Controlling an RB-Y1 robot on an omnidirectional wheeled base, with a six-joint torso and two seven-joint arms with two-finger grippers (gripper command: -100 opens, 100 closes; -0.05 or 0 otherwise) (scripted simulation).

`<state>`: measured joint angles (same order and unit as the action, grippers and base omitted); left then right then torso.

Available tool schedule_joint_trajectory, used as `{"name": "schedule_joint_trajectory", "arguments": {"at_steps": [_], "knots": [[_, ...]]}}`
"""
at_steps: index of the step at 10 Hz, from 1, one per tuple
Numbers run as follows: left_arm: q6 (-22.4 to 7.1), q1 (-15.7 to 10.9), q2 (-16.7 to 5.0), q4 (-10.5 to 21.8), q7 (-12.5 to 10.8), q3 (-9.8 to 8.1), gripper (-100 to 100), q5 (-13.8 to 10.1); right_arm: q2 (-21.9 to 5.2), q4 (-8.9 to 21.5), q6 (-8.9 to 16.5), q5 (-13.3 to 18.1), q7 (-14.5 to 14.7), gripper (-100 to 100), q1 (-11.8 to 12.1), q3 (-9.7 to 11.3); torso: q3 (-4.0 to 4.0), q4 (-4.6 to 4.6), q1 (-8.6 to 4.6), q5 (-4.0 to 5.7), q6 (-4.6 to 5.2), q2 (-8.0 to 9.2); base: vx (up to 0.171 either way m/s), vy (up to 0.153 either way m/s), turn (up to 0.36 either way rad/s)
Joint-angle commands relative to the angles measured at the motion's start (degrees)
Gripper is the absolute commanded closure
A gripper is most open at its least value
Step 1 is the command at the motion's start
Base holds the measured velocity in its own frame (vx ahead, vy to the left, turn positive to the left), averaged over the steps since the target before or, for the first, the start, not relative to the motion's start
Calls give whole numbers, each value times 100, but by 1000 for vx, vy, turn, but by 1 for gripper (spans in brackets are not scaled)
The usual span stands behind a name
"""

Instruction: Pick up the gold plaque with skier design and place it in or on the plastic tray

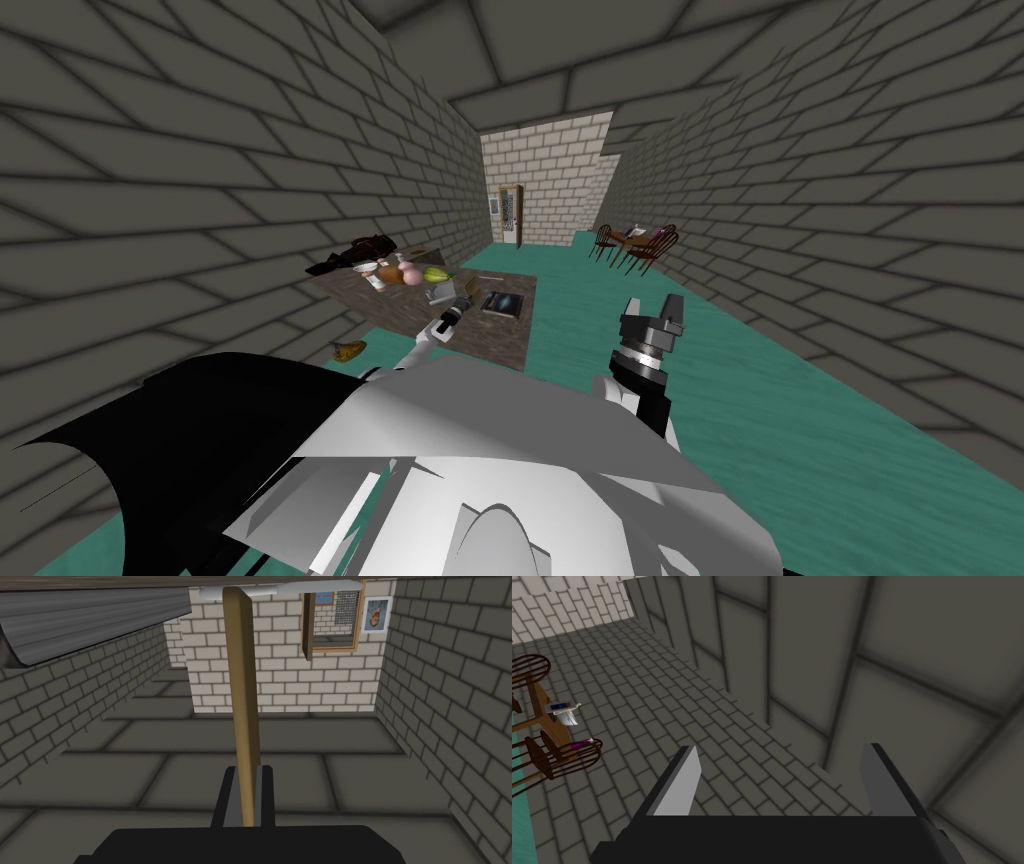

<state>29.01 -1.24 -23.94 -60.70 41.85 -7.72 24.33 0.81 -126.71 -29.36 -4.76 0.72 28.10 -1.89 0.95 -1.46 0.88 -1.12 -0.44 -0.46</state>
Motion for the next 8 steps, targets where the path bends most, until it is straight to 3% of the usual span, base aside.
{"name": "schedule_joint_trajectory", "arguments": {"at_steps": [1, 2, 4, 5, 7, 8], "knots": [[-54, 62, 11, -269, -19, 8, 100, 8, 0, 0, 0, 0, 0, 0, 0, 0, 0, 0, 0, 0, 0, 0, 0, 0, 0], [-177, 329, 114, -421, -120, -11, 100, 151, 0, 0, 0, 0, 0, 0, 0, 0, -5, 4, -2, 1, 3, 6, 39, 16, 31], [-177, 418, 114, -784, -120, -11, 100, 151, 0, 0, 0, 0, 0, 0, 0, 0, 4, 0, 4, 0, 0, -8, 39, 14, 28], [-300, 670, 217, -961, -221, -30, 100, 294, 0, 0, 0, 0, 0, 0, 0, 0, 0, 4, -1, 3, 6, -5, 55, 24, 28], [-300, 773, 217, -1299, -221, -30, 100, 294, 0, 0, 0, 0, 0, 0, 0, 0, 5, -2, 6, 1, 0, -9, 38, 15, 22], [-423, 1037, 320, -1438, -322, -48, 100, 436, 0, 0, 0, 0, 0, 0, 0, 0, 0, 3, -2, 4, 5, -3, 49, 21, 31]]}}
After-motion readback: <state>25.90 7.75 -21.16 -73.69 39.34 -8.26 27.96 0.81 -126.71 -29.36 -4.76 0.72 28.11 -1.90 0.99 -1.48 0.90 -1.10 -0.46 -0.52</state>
